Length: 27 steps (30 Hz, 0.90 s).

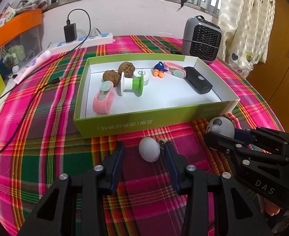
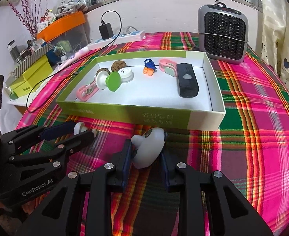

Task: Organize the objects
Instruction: 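Close the left tool on the white egg toy while the right tool holds the panda ball, then carry the egg toy in the left tool into the box while the right tool carries the panda ball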

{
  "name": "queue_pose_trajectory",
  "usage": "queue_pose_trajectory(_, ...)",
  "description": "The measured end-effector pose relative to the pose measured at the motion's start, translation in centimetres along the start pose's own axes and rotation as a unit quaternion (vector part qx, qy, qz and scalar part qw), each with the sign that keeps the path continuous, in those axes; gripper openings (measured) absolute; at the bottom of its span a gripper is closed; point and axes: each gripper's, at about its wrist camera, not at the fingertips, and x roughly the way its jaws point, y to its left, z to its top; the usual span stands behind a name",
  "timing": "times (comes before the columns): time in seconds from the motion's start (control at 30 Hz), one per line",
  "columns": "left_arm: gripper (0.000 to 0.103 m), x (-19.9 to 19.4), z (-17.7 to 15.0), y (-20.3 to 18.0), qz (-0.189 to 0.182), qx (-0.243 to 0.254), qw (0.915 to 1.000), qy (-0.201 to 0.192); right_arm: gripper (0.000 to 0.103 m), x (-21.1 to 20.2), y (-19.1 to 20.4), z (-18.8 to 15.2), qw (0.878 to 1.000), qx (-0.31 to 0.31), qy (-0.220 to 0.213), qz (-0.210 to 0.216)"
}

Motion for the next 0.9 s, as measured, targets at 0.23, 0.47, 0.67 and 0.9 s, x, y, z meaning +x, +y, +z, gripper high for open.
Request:
queue_pose_trajectory(0.23, 0.022, -0.02, 0.05, 0.13, 0.001, -0.001, 1.0000, -0.001, 0.028, -0.02, -0.02, 0.03, 1.000, 0.001, 0.000, 0.001)
queue_pose_trajectory(0.47, 0.020, -0.05, -0.01, -0.02, 0.002, 0.002, 1.0000, -0.001, 0.028, -0.05, -0.05, 0.04, 1.000, 0.001, 0.000, 0.001)
queue_pose_trajectory(0.67, 0.020, -0.06, 0.04, 0.03, 0.003, 0.001, 1.0000, -0.002, 0.028, -0.05, -0.06, 0.03, 1.000, 0.000, 0.000, 0.000)
queue_pose_trajectory(0.9, 0.020, -0.17, 0.04, 0.08, 0.005, 0.000, 1.0000, -0.004, 0.028, -0.03, -0.05, 0.02, 1.000, -0.002, 0.000, -0.002)
